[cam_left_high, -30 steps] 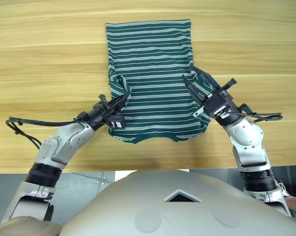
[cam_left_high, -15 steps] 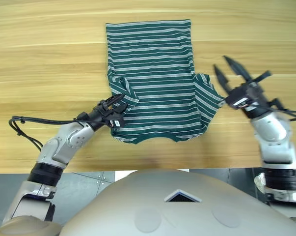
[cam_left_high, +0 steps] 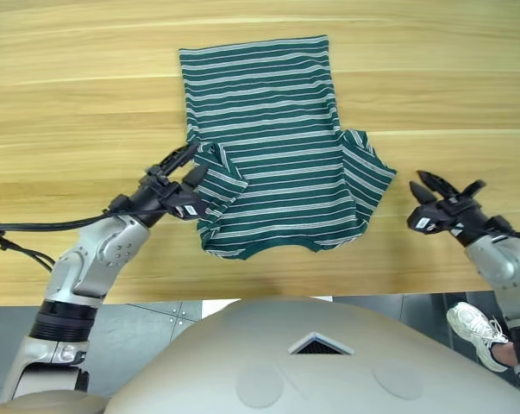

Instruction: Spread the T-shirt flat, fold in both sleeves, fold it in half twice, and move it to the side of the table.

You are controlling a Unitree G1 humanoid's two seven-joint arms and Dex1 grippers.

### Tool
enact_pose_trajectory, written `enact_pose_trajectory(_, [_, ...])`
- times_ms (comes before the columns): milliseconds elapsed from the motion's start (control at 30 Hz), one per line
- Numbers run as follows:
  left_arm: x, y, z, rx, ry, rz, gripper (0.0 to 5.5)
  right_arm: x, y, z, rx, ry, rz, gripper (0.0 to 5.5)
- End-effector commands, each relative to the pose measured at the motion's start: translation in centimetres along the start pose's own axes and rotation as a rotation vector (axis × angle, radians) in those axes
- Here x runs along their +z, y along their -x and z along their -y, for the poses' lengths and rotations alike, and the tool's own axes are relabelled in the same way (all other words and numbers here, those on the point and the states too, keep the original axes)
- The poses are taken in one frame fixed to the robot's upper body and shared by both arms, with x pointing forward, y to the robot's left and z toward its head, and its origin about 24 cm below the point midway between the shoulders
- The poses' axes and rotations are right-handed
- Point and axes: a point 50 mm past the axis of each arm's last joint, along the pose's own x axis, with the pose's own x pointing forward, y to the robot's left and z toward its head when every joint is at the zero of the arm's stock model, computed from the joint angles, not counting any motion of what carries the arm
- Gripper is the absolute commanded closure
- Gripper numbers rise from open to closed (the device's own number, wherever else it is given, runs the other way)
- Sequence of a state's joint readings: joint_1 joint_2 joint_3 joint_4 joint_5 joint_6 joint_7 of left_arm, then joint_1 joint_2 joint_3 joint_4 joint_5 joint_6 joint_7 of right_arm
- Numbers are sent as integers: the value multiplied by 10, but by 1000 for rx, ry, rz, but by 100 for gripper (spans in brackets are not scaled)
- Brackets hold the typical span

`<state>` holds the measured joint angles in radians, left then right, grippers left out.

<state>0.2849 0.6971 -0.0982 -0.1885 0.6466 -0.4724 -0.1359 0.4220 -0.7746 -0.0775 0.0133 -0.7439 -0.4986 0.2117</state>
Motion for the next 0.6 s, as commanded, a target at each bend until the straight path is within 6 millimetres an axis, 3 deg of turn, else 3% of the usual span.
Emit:
enact_pose_trajectory(33, [8, 3, -12, 65, -14, 27, 332, 6, -1, -19, 119, 26, 24, 420])
enact_pose_trajectory(233, [11, -1, -14, 109, 2, 29, 332, 14, -21, -12, 87, 56, 63, 420])
enact_pose_trajectory(600, [12, -5, -5, 85, 22, 33, 332, 2, -39, -7, 27, 76, 24, 420])
